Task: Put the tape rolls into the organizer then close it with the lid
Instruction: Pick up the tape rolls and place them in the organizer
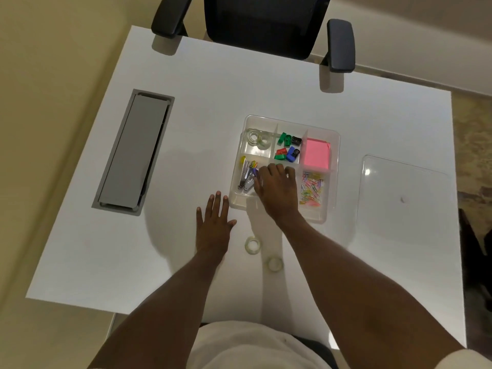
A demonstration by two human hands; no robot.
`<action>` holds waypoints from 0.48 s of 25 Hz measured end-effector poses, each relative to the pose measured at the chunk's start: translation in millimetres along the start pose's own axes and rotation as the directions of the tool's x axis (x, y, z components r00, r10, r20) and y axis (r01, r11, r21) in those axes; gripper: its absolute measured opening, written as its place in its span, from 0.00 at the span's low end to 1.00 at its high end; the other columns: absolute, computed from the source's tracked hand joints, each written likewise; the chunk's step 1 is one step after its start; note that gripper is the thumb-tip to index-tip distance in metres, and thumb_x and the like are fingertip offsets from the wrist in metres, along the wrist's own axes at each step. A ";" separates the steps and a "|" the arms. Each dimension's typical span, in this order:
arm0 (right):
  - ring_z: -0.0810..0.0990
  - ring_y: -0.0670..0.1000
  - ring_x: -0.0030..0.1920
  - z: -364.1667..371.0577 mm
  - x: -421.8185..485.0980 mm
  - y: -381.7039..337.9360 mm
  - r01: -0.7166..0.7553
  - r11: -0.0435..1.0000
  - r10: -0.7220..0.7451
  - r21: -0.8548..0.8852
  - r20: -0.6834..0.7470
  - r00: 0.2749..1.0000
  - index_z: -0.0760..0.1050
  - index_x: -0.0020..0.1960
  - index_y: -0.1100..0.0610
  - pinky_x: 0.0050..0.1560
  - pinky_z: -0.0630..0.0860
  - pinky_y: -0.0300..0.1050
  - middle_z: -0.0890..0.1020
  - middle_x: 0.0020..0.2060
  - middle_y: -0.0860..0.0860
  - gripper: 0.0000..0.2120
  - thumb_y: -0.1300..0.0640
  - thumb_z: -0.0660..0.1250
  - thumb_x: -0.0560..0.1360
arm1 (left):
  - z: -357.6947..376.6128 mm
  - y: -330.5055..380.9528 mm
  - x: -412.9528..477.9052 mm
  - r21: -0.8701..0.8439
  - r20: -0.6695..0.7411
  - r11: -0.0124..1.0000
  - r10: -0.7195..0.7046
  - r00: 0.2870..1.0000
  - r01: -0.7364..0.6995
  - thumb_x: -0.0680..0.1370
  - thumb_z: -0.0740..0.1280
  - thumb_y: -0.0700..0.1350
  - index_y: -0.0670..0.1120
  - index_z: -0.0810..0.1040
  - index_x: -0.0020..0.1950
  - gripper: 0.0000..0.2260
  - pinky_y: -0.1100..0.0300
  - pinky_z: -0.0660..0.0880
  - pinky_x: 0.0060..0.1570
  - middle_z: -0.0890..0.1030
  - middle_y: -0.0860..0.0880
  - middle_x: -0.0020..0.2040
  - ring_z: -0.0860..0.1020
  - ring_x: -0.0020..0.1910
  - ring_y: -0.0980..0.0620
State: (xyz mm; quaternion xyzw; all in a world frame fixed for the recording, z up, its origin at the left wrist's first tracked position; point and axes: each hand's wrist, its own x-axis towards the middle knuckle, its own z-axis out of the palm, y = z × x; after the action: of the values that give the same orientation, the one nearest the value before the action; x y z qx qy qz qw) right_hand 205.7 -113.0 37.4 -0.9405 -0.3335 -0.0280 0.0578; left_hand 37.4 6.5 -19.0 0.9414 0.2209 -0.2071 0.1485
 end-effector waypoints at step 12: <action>0.80 0.55 0.58 17.1 -134.7 -23.9 -0.071 0.980 0.025 0.188 0.236 0.972 0.77 0.62 0.55 0.62 0.75 0.53 0.83 0.57 0.52 0.21 0.42 0.70 0.77 | -1.3 1.0 -3.8 0.002 0.000 1.000 0.026 1.000 -0.026 0.86 0.51 0.58 0.48 0.39 0.85 0.33 0.38 0.46 0.82 0.37 0.46 0.85 0.38 0.84 0.45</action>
State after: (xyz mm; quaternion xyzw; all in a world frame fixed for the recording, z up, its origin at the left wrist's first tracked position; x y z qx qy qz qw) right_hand 86.4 -176.5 10.2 -0.9350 -0.3161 0.1163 0.1111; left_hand 35.1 4.8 -16.0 0.9443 0.2087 -0.2053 0.1502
